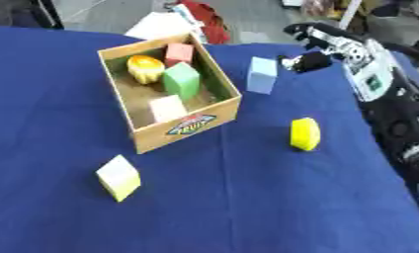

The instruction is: Pick up objects on the table and place them in the box.

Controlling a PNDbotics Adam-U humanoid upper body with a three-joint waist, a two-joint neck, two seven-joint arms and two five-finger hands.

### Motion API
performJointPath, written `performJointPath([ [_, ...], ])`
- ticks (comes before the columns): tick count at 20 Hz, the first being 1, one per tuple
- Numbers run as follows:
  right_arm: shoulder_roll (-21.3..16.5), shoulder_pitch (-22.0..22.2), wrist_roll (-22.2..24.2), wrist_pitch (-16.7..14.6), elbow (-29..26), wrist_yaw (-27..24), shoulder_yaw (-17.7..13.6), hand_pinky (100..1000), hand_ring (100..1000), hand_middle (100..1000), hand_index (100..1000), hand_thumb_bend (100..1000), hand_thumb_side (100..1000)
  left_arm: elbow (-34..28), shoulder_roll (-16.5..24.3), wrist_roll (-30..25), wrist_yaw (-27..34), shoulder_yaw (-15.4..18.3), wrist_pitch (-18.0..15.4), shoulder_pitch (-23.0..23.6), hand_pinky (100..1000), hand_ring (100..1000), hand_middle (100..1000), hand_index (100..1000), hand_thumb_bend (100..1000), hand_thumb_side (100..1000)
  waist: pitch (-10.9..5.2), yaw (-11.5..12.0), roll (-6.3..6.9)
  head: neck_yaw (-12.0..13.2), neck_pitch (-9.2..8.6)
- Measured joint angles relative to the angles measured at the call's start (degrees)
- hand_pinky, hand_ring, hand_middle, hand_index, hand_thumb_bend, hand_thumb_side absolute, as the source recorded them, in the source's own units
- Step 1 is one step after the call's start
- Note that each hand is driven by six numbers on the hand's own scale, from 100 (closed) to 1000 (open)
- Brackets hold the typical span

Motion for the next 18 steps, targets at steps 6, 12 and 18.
performJointPath([
  [6, 0.8, -0.5, 0.6, -1.6, 1.3, 4.0, -0.2, 904, 987, 986, 1000, 309, 334, -0.2, -0.6, -1.4, 0.0, 0.0, -0.5, 0.0, 731, 603, 581, 780, 235, 597, 0.02, 0.8, 0.00, -1.0, -0.33],
  [12, 0.9, -0.5, 1.2, -1.8, 2.3, 6.4, -0.5, 898, 977, 977, 1000, 309, 335, -0.5, -0.8, -2.8, 0.0, 0.0, -1.0, 0.0, 729, 594, 572, 780, 225, 602, 0.57, 2.2, 0.00, -1.4, -1.04],
  [18, 0.9, -0.5, 0.2, -1.2, 4.1, 6.4, -1.4, 890, 970, 970, 1000, 297, 345, -0.9, -1.2, -3.4, 0.0, 0.0, -1.2, 0.0, 728, 590, 568, 781, 221, 603, 1.40, 3.5, 0.00, -1.4, -1.82],
])
